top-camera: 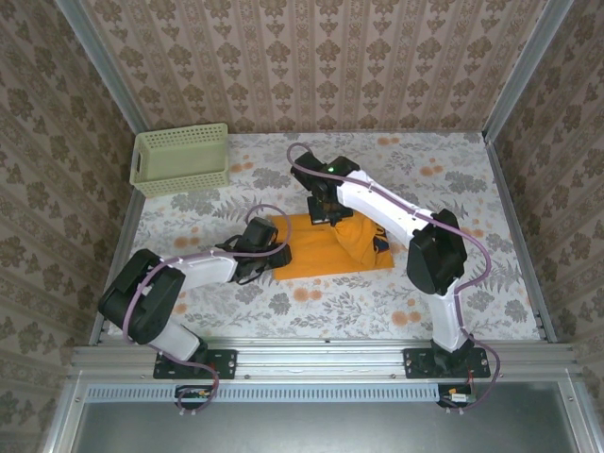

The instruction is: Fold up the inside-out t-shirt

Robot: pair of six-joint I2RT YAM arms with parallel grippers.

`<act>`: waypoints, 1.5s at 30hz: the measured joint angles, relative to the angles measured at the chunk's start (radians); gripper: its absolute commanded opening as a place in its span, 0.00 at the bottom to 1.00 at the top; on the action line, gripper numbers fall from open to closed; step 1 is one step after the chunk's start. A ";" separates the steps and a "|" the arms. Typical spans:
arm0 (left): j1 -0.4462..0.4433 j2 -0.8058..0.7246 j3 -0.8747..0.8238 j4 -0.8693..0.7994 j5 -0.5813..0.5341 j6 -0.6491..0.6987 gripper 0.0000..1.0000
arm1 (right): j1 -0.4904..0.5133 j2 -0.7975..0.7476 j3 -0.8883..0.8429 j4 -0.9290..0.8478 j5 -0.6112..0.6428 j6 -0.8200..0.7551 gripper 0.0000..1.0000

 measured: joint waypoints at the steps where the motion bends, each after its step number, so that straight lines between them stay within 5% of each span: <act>1: -0.001 0.000 0.000 0.001 -0.001 0.000 0.46 | 0.001 0.001 0.000 0.005 -0.008 0.003 0.03; 15: -0.010 0.003 -0.023 0.063 -0.006 -0.007 0.43 | 0.022 0.006 0.000 0.110 -0.121 0.072 0.07; 21: -0.014 -0.008 -0.038 0.087 -0.006 -0.016 0.52 | 0.028 0.028 0.000 0.142 -0.153 0.093 0.41; 27: -0.039 -0.164 -0.121 0.020 -0.054 -0.053 0.60 | 0.037 -0.003 -0.016 0.155 -0.174 0.062 0.53; 32: -0.039 -0.298 -0.105 -0.105 -0.110 -0.029 0.66 | 0.021 -0.210 -0.152 0.182 -0.138 0.017 0.56; 38: -0.124 -0.260 0.146 -0.271 -0.149 0.091 0.77 | -0.183 -0.471 -0.464 0.278 -0.115 -0.014 0.58; 45: -0.225 0.034 0.528 -0.351 -0.186 0.186 0.82 | -0.344 -0.494 -0.776 0.415 -0.132 -0.012 0.57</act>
